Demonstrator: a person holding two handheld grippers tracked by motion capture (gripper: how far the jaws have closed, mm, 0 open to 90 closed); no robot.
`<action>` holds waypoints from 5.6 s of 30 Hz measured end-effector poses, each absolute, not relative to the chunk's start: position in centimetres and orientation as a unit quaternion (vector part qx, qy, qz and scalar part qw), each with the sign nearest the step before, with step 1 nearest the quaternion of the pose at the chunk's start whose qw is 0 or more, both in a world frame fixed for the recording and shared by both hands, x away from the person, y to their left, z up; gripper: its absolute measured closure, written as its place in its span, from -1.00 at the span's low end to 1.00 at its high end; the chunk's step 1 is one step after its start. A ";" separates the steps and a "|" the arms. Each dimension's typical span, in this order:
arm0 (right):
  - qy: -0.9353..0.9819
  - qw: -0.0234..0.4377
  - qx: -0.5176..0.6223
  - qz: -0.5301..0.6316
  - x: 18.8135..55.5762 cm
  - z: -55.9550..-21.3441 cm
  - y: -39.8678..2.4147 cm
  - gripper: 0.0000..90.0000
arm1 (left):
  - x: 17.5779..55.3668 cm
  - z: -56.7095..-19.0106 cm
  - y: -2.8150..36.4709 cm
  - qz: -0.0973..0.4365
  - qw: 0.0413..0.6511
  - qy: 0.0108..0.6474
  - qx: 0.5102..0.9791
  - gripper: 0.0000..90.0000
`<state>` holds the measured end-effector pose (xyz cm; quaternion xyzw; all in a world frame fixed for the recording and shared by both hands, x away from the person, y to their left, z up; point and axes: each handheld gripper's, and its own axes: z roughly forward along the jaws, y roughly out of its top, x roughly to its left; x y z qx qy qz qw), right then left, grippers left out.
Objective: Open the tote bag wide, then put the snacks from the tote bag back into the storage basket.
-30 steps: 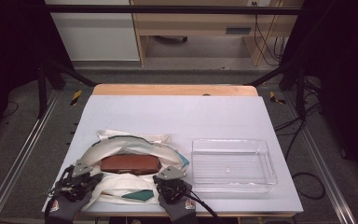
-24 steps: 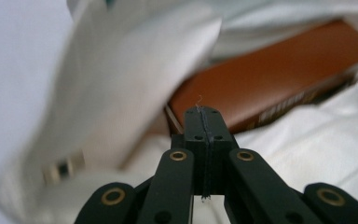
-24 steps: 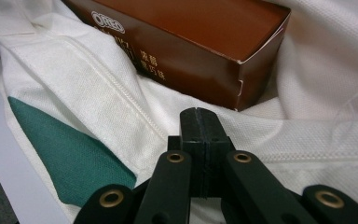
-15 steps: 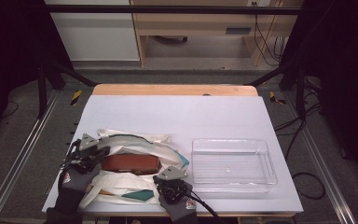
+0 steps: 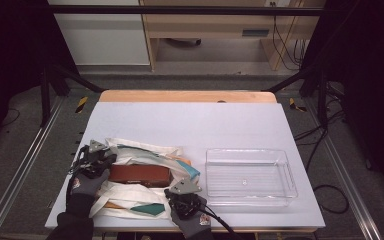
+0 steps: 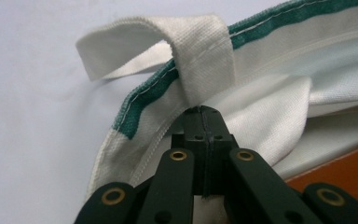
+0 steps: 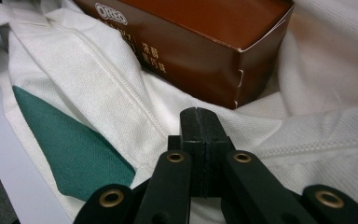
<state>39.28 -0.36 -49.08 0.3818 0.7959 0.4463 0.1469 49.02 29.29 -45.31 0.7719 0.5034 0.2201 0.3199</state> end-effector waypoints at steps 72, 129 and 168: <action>0.787 0.167 0.350 0.480 39.0 -45.5 -1.7 0.02 | 45.8 -43.4 29.8 0.167 0.368 0.330 0.853 -0.70; 0.799 0.169 0.367 0.445 39.0 -47.3 -1.0 0.35 | 47.1 -44.3 26.4 0.125 0.315 0.242 0.909 -0.58; 0.800 0.159 0.372 0.444 39.2 -48.6 -0.8 0.69 | 45.4 -41.8 27.0 0.092 0.321 0.207 0.920 -0.15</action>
